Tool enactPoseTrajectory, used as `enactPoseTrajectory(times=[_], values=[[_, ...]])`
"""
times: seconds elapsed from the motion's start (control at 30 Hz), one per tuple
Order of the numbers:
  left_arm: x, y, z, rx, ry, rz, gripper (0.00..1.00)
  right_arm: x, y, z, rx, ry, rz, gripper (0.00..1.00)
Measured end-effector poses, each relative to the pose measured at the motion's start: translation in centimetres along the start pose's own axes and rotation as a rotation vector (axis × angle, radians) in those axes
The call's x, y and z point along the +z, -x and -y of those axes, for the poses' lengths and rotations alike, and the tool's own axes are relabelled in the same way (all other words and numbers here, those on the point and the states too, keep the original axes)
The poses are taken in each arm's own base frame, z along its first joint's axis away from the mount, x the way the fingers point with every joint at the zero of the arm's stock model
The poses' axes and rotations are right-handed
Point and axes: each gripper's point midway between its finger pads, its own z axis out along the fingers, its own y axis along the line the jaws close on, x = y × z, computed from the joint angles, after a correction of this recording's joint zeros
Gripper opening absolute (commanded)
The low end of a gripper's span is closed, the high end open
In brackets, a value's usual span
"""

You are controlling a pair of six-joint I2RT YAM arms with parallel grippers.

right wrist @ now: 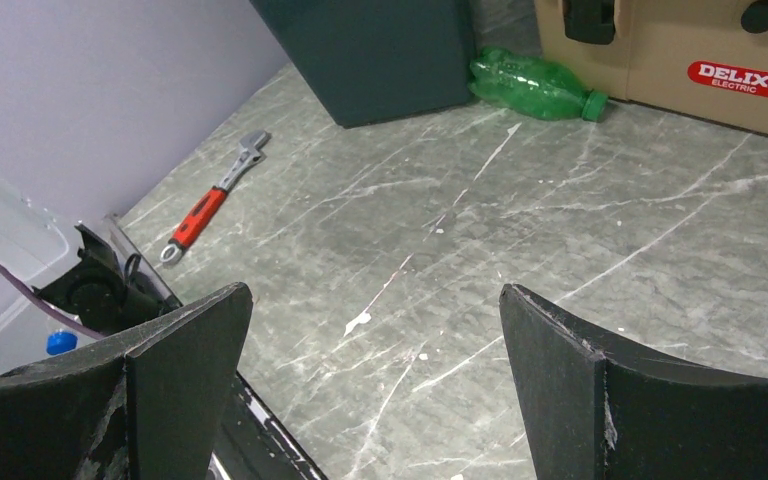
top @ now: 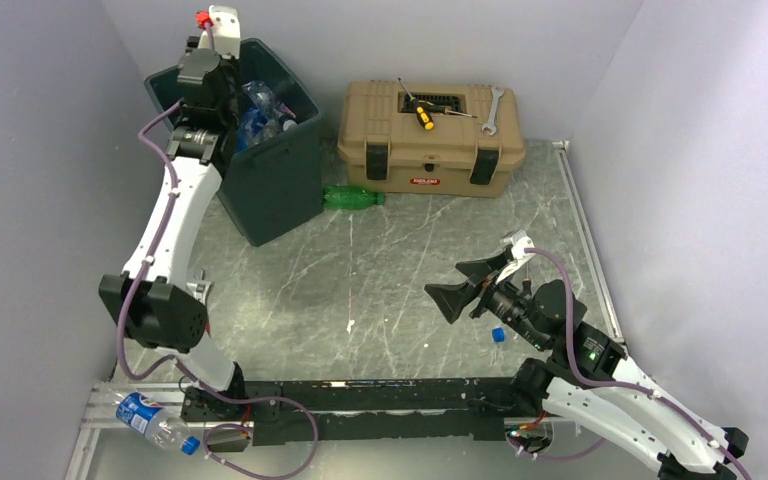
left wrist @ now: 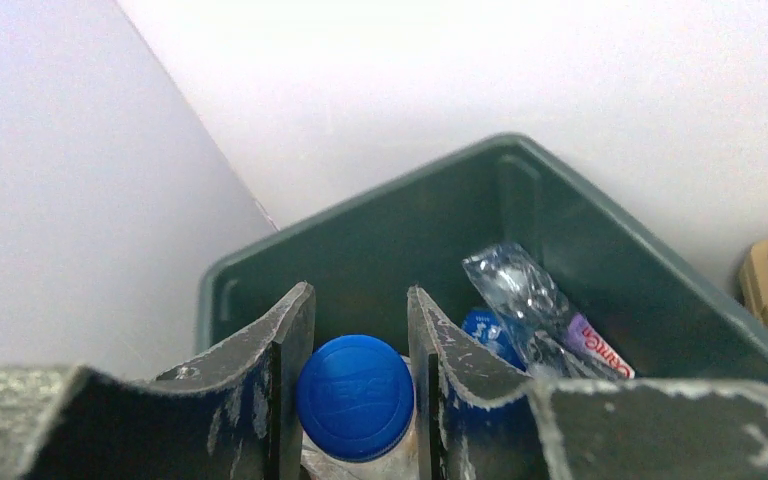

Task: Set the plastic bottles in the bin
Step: Place the plastic bottle in the trash bin.

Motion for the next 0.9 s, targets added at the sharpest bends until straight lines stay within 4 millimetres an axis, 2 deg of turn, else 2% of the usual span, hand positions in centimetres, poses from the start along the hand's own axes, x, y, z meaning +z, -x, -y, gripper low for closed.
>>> enactPoseTrajectory(times=[0.17, 0.23, 0.3, 0.33, 0.4, 0.43, 0.47, 0.57, 0.67, 0.77, 0.87, 0.9], values=[[-2.0, 3.6, -2.6, 0.017, 0.054, 0.114, 0.00, 0.0, 0.0, 0.0, 0.000, 0.000, -0.001, 1.00], [-2.5, 3.5, -3.3, 0.049, 0.092, 0.155, 0.00, 0.0, -0.1, 0.0, 0.000, 0.000, -0.003, 1.00], [-2.7, 1.8, -3.3, 0.097, 0.108, 0.181, 0.02, 0.1, -0.2, 0.1, -0.001, -0.001, -0.005, 1.00], [-2.5, 0.5, -2.7, 0.125, 0.098, 0.181, 0.15, 0.1, -0.2, 0.1, -0.001, -0.001, -0.006, 1.00], [-2.0, -0.9, -1.4, 0.173, 0.057, 0.186, 0.62, 0.1, -0.2, 0.1, -0.001, -0.001, -0.005, 1.00], [-1.8, -1.3, -0.7, 0.192, 0.029, 0.184, 0.95, 0.0, -0.2, 0.1, -0.001, -0.001, -0.005, 1.00], [-1.8, -1.6, -0.3, 0.191, 0.006, 0.178, 0.99, 0.0, -0.2, 0.1, 0.000, -0.001, -0.004, 1.00], [-1.7, -1.9, 0.3, 0.180, -0.038, 0.160, 0.99, 0.0, -0.1, 0.0, 0.000, 0.001, 0.000, 1.00], [-1.9, -0.9, 0.5, 0.158, -0.075, 0.147, 1.00, -0.1, -0.1, 0.0, 0.002, 0.001, 0.001, 1.00], [-2.8, 2.1, 0.4, 0.107, -0.107, 0.184, 0.99, -0.1, -0.1, 0.0, 0.005, 0.002, 0.002, 1.00], [-5.2, 5.8, 0.1, 0.038, -0.152, 0.239, 0.99, -0.1, -0.1, 0.0, 0.011, 0.001, 0.001, 1.00], [-6.6, 7.4, -0.3, 0.000, -0.174, 0.264, 0.98, 0.0, -0.1, 0.0, 0.013, 0.001, -0.001, 1.00]])
